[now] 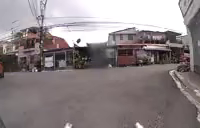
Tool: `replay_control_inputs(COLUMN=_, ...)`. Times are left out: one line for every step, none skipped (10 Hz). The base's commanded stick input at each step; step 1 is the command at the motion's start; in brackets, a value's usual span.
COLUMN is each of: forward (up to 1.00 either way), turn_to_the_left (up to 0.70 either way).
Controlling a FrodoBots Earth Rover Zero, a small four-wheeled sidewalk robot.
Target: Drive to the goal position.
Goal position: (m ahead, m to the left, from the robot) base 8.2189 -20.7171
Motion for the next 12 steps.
replay_control_inputs(forward=0.70, turn_to_the_left=-0.14)
replay_control_inputs(forward=0.70, turn_to_the_left=-0.13)
replay_control_inputs(forward=0.70, turn_to_the_left=-0.14)
replay_control_inputs(forward=0.70, turn_to_the_left=-0.13)
replay_control_inputs(forward=0.70, turn_to_the_left=-0.14)
replay_control_inputs(forward=0.70, turn_to_the_left=-0.13)
replay_control_inputs(forward=0.70, turn_to_the_left=-0.14)
replay_control_inputs(forward=0.70, turn_to_the_left=-0.14)
replay_control_inputs(forward=0.70, turn_to_the_left=-0.14)
replay_control_inputs(forward=0.70, turn_to_the_left=-0.14)
replay_control_inputs(forward=0.70, turn_to_the_left=-0.13)
replay_control_inputs(forward=0.70, turn_to_the_left=-0.13)
